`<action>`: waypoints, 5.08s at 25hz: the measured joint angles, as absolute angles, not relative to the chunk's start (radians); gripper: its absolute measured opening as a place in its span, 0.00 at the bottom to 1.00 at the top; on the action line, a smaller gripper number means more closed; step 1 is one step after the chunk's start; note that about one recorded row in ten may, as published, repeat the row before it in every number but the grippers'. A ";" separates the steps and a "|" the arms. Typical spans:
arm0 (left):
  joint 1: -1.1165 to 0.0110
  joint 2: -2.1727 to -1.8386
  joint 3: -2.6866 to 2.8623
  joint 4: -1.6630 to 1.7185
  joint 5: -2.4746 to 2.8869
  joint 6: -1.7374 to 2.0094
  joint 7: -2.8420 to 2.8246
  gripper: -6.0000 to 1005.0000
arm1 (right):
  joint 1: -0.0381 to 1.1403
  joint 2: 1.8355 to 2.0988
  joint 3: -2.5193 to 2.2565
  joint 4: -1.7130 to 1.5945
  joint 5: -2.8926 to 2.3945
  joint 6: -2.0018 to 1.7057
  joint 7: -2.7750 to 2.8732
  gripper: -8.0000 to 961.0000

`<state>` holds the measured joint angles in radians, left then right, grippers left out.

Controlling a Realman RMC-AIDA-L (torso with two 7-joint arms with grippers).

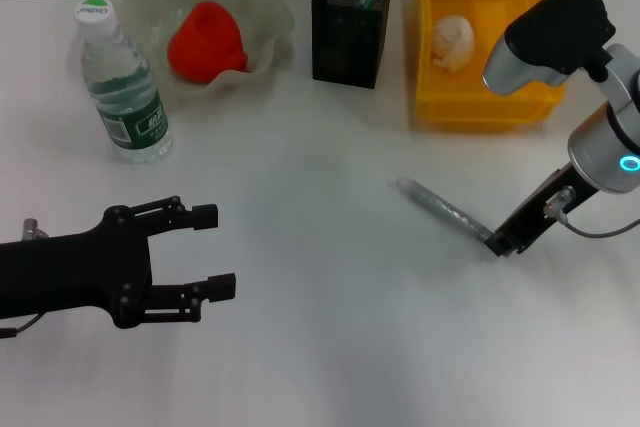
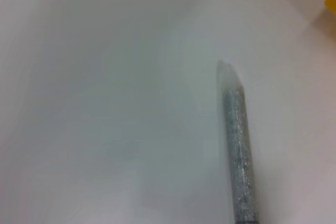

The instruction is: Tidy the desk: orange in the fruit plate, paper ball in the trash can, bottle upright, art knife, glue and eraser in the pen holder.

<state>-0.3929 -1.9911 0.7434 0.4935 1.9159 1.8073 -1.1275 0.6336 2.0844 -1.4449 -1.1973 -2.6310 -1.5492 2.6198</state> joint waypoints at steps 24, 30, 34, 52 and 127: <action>-0.398 -1.994 0.733 0.496 1.914 1.813 -1.128 0.86 | 0.670 2.085 -1.501 -1.194 -2.626 -1.431 2.613 0.43; -0.400 -1.998 0.733 0.503 1.914 1.814 -1.128 0.86 | 0.683 2.088 -1.542 -1.158 -2.612 -1.389 2.612 0.43; -0.401 -1.998 0.733 0.503 1.914 1.815 -1.127 0.86 | 0.684 2.088 -1.559 -1.144 -2.603 -1.356 2.612 0.42; -0.402 -1.999 0.733 0.503 1.914 1.814 -1.127 0.86 | 0.702 2.088 -1.583 -1.095 -2.602 -1.318 2.612 0.27; -0.397 -2.044 0.730 0.493 1.876 1.830 -1.023 0.86 | 0.923 2.093 -1.130 -0.240 -0.859 -0.820 0.660 0.16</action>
<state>-0.3971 -2.0437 0.7296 0.4929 1.8765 1.8303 -1.0230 0.9228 2.0925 -1.1299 -0.2398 -0.8591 -0.8196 0.6596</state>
